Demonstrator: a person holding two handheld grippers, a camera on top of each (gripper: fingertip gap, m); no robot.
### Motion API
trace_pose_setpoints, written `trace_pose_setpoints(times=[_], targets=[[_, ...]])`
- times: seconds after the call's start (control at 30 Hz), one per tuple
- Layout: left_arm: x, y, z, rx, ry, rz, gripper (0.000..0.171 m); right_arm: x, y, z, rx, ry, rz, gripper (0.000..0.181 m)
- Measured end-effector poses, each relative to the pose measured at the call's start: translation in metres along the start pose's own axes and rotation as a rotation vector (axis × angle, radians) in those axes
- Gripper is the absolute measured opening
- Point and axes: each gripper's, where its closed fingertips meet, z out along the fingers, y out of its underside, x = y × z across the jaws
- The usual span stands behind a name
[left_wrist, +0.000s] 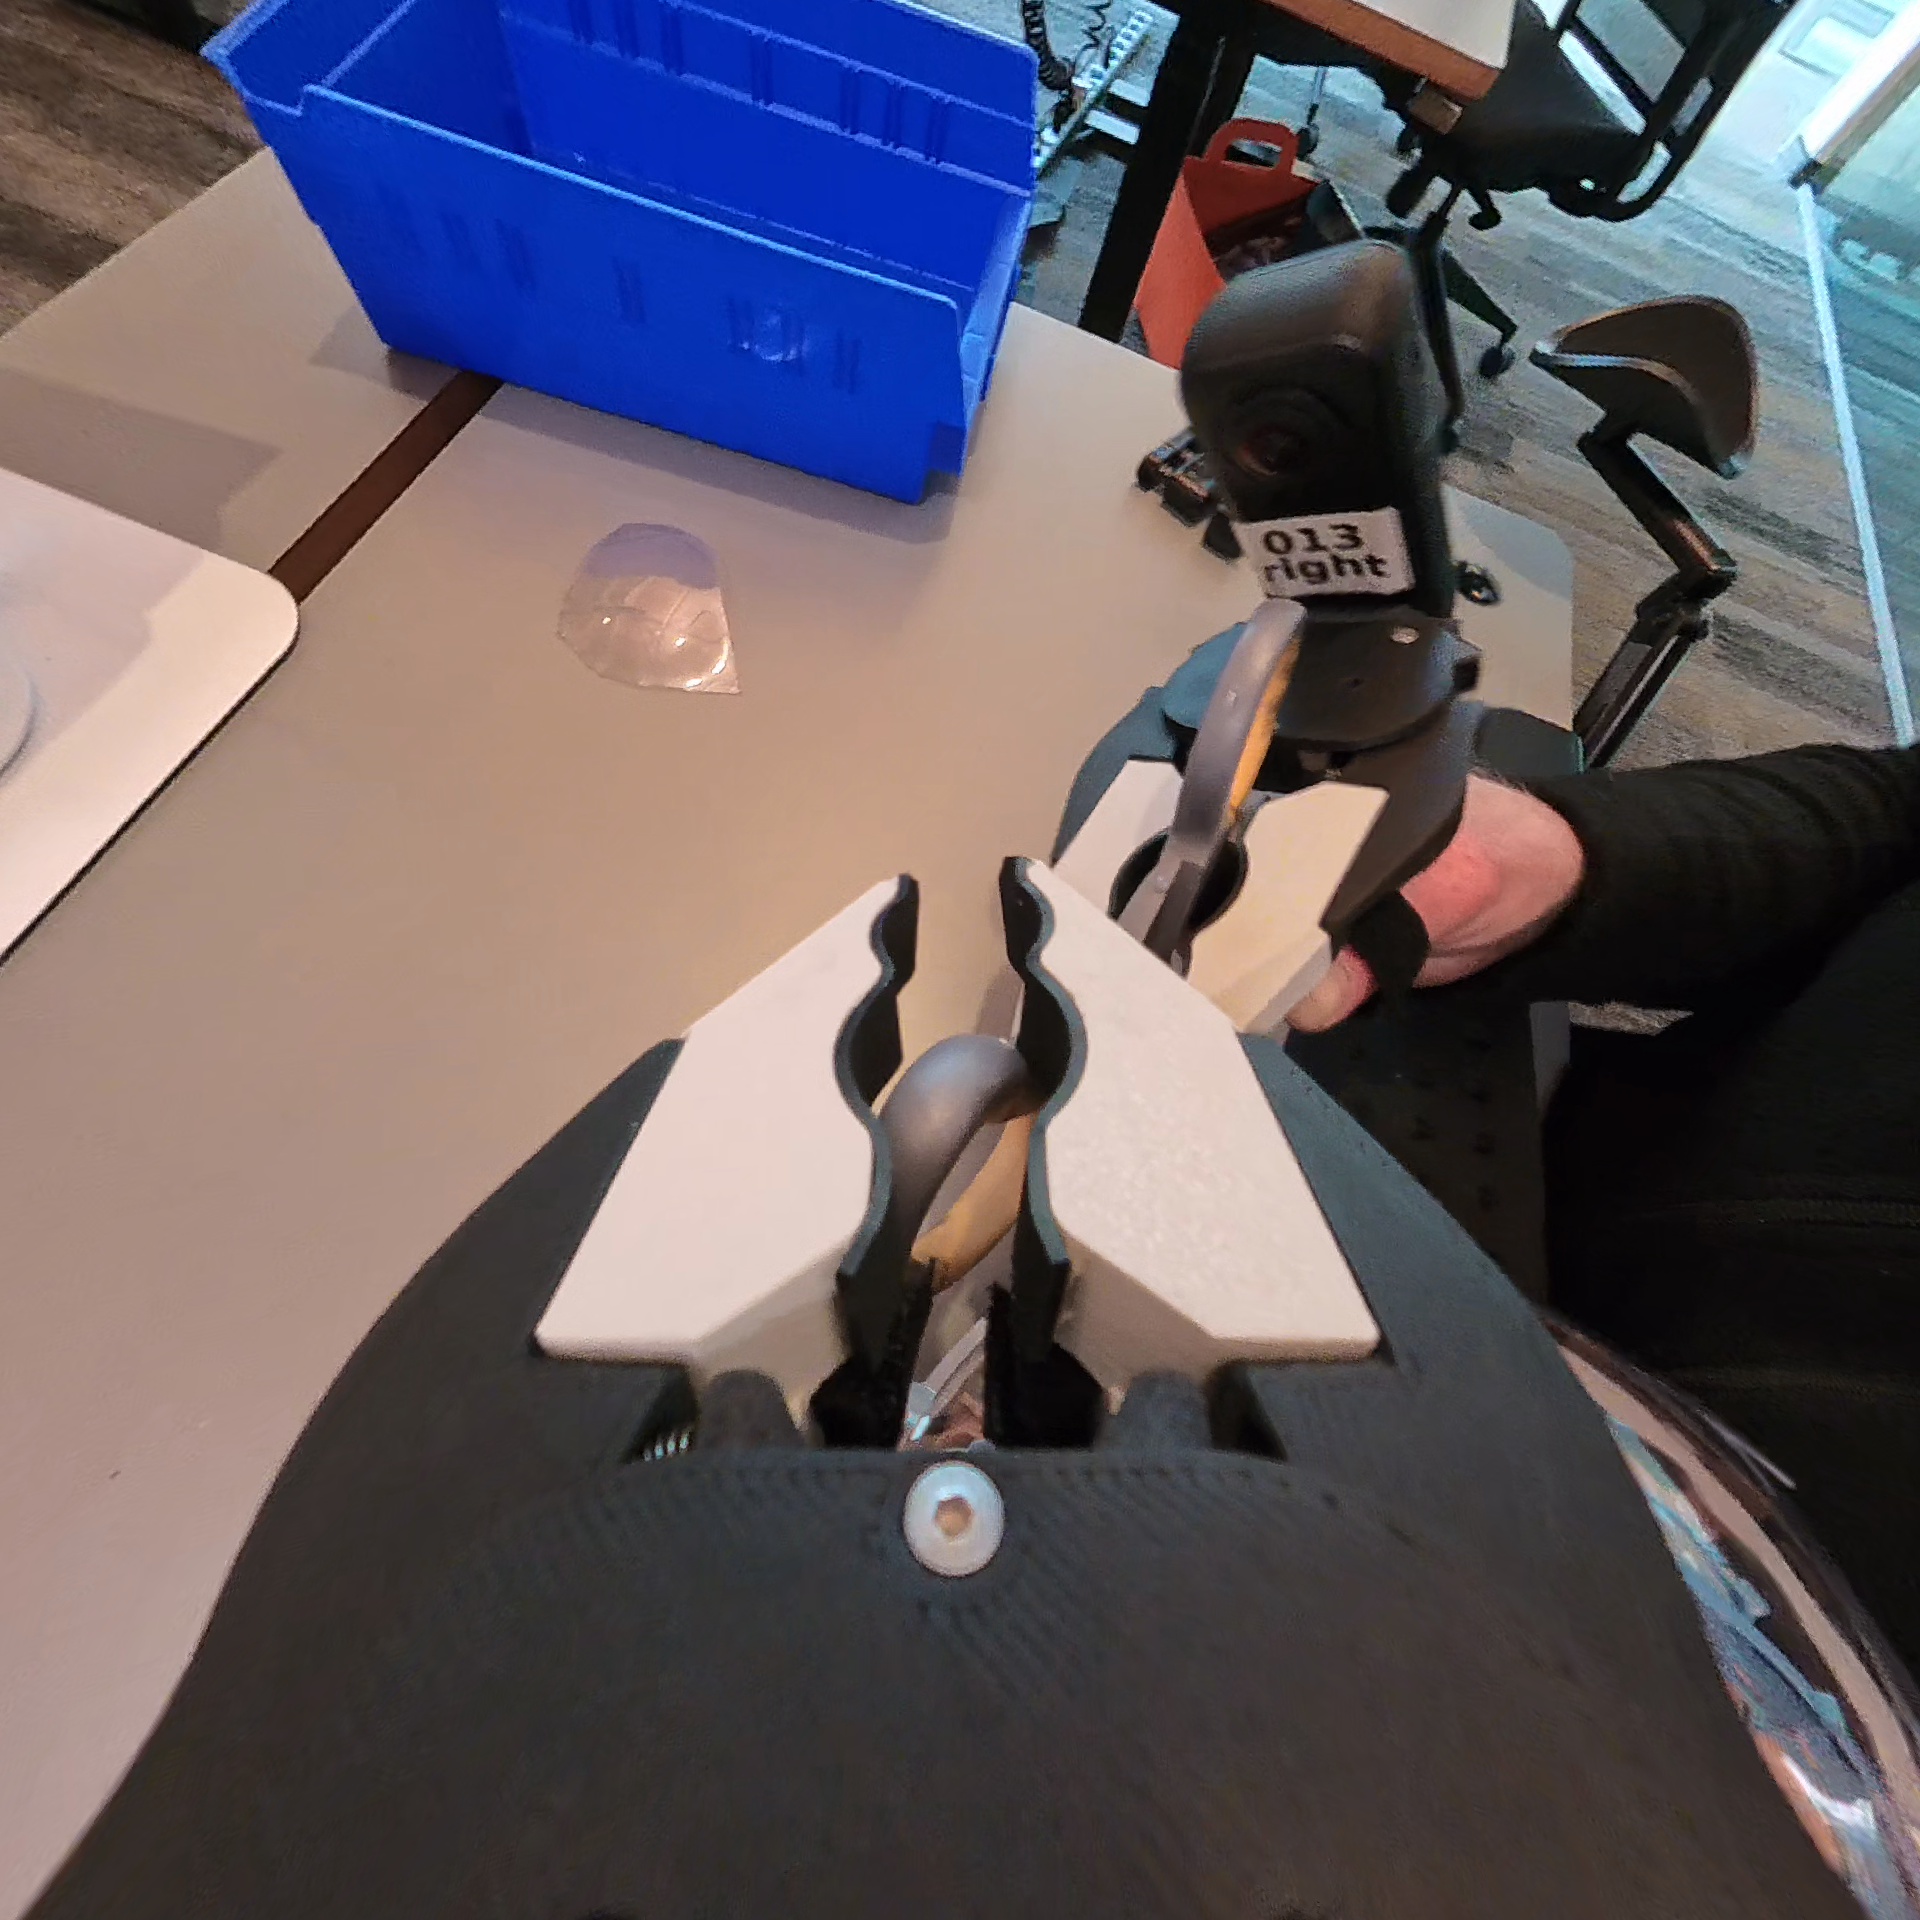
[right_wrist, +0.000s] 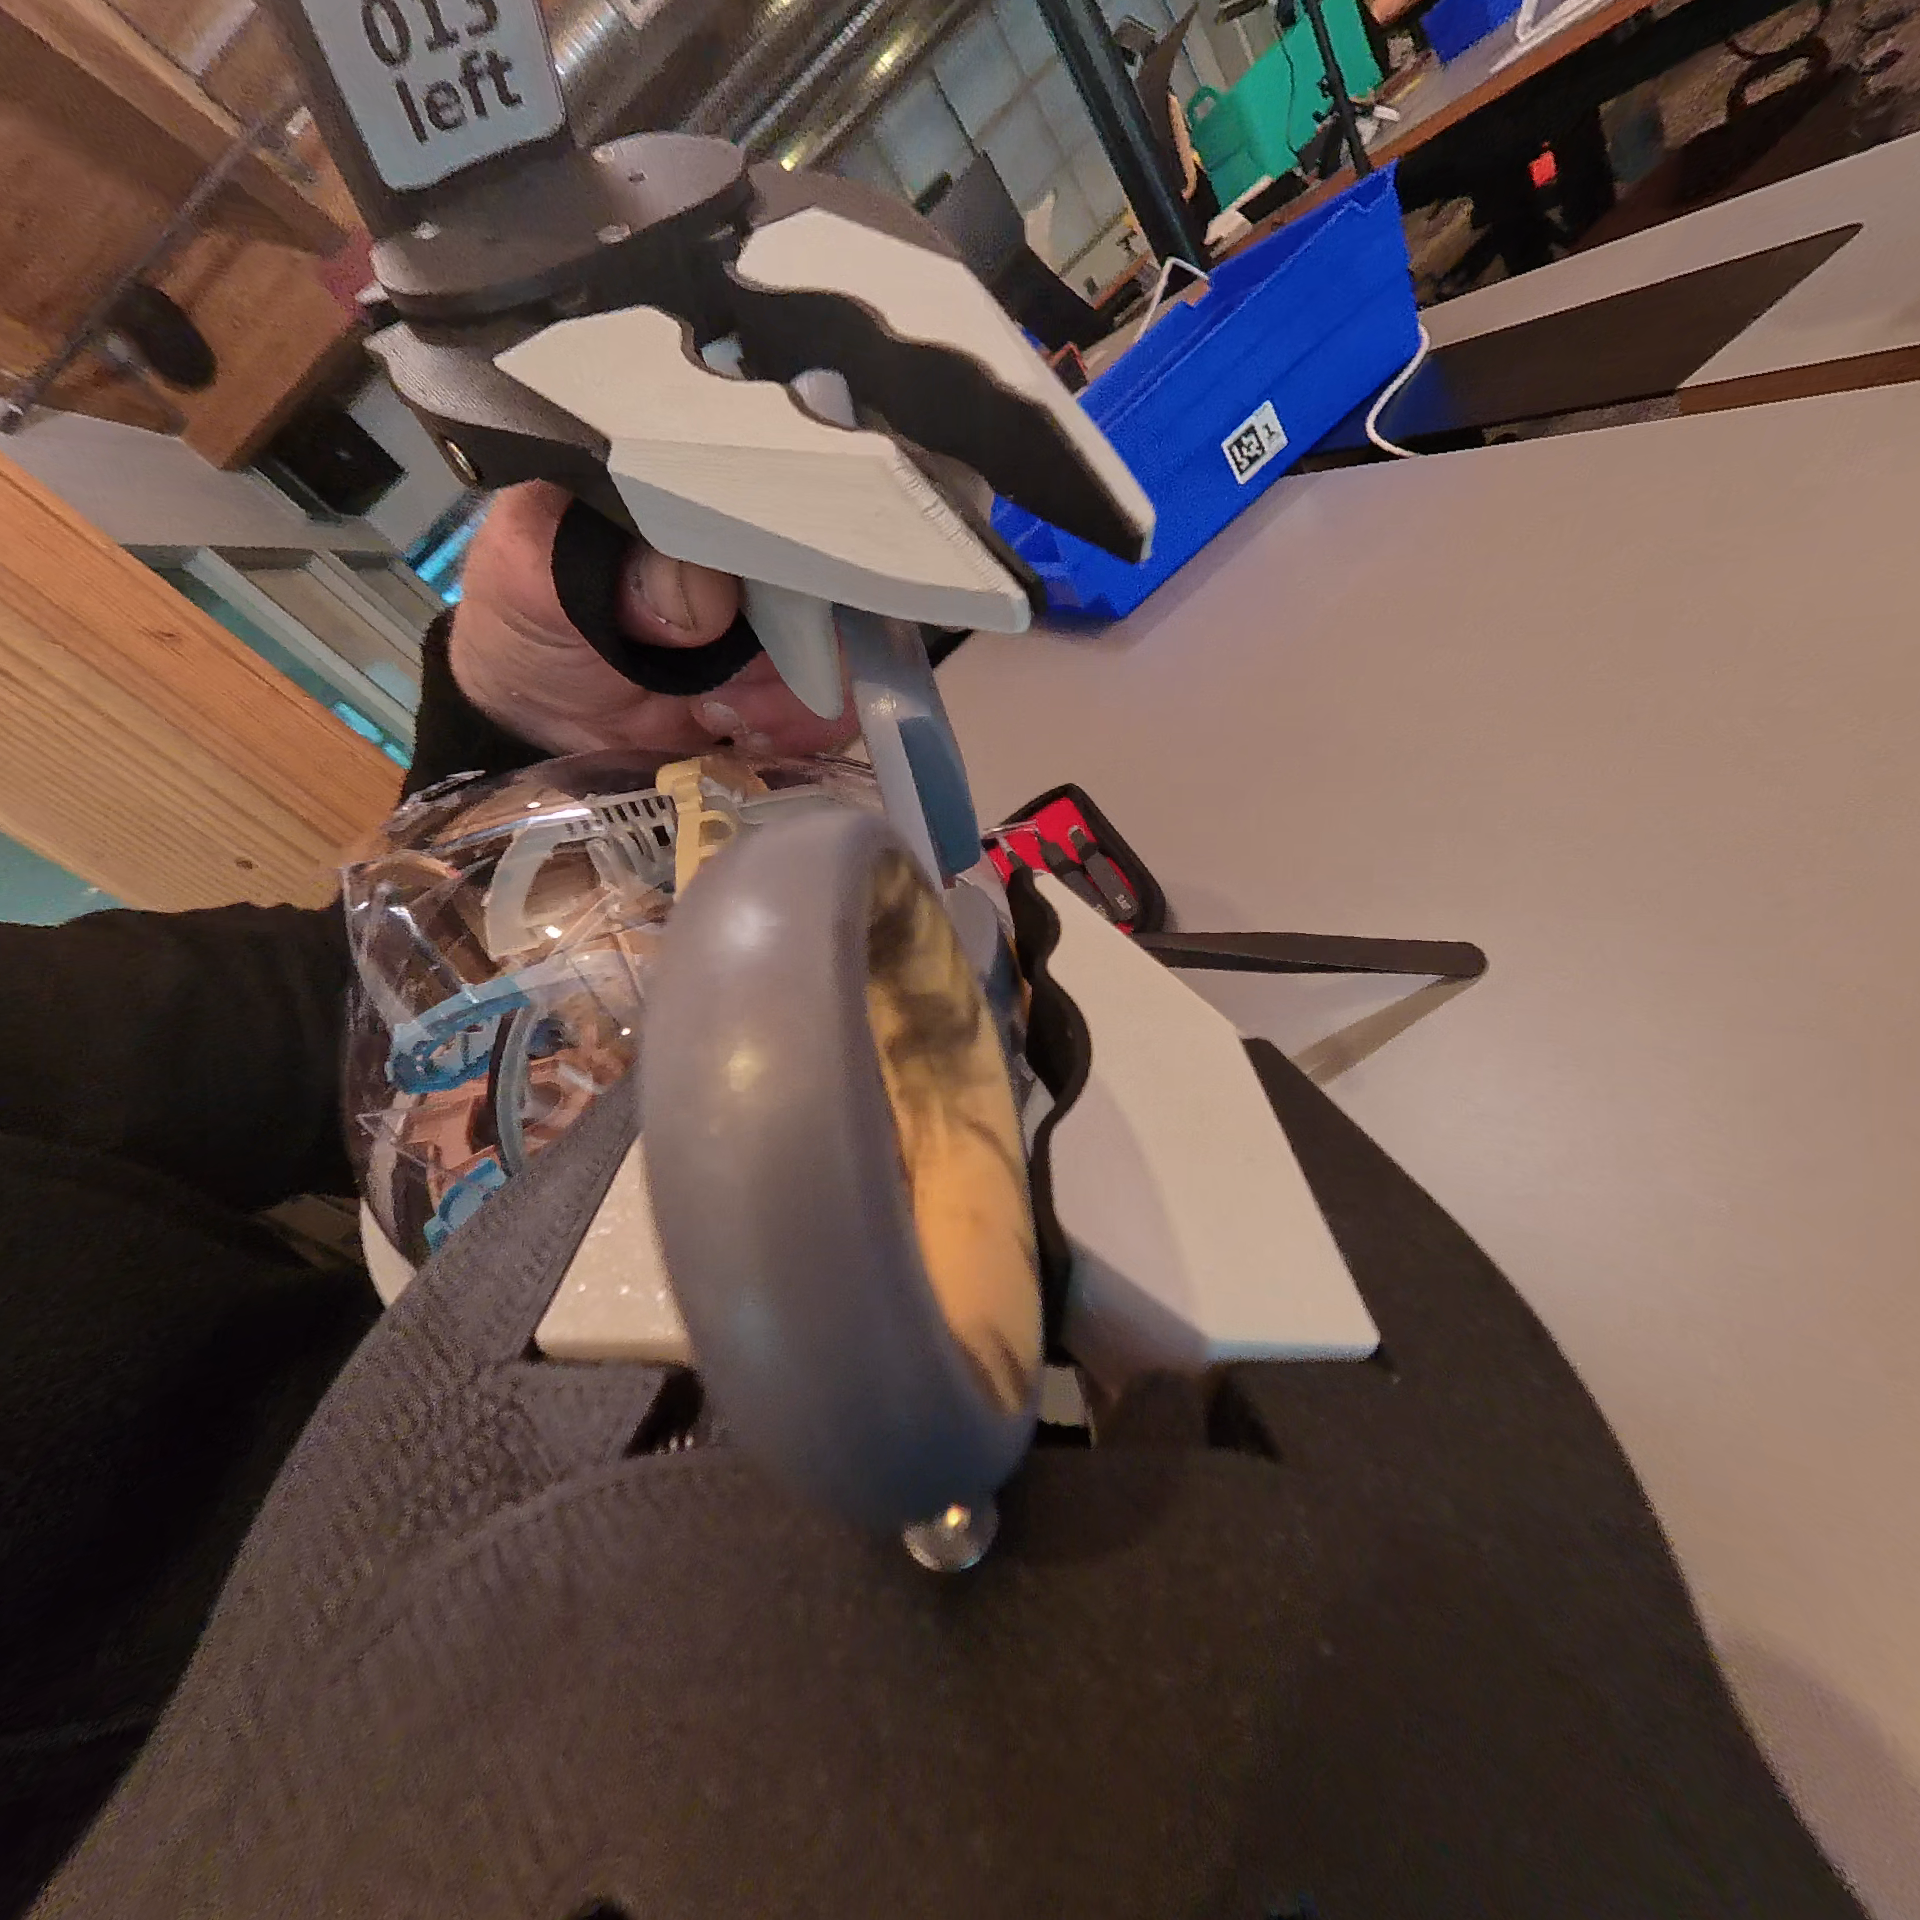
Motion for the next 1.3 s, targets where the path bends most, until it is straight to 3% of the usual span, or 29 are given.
trace_pose_setpoints(times=[0.07, 0.2, 0.3, 0.47, 0.77, 0.83, 0.97, 1.3], targets=[[0.003, -0.001, 0.001, 0.003, 0.022, 0.011, 0.012, -0.001, -0.001, -0.004, 0.009, -0.033, 0.015, 0.026], [-0.001, -0.003, 0.001, 0.018, 0.016, -0.003, 0.014, -0.001, -0.003, -0.007, 0.029, -0.021, -0.001, 0.021], [-0.014, -0.008, -0.009, 0.092, -0.032, -0.045, 0.042, 0.007, -0.008, -0.015, 0.095, -0.023, 0.053, 0.017], [-0.009, 0.006, -0.005, 0.01, 0.015, -0.057, 0.037, 0.009, -0.007, -0.014, 0.085, -0.002, 0.047, 0.021], [0.005, 0.0, -0.008, 0.057, 0.15, -0.086, 0.021, 0.008, -0.005, -0.019, 0.069, -0.039, 0.074, 0.019], [0.012, -0.001, -0.01, 0.064, 0.2, -0.072, 0.015, 0.01, -0.001, -0.021, 0.046, -0.053, 0.1, 0.032], [0.008, -0.001, -0.012, 0.085, 0.211, -0.095, 0.008, 0.013, 0.001, -0.036, 0.048, -0.057, 0.107, 0.047], [0.008, -0.003, -0.013, 0.118, 0.29, -0.139, 0.008, 0.018, -0.019, -0.077, 0.156, -0.087, 0.066, 0.041]])
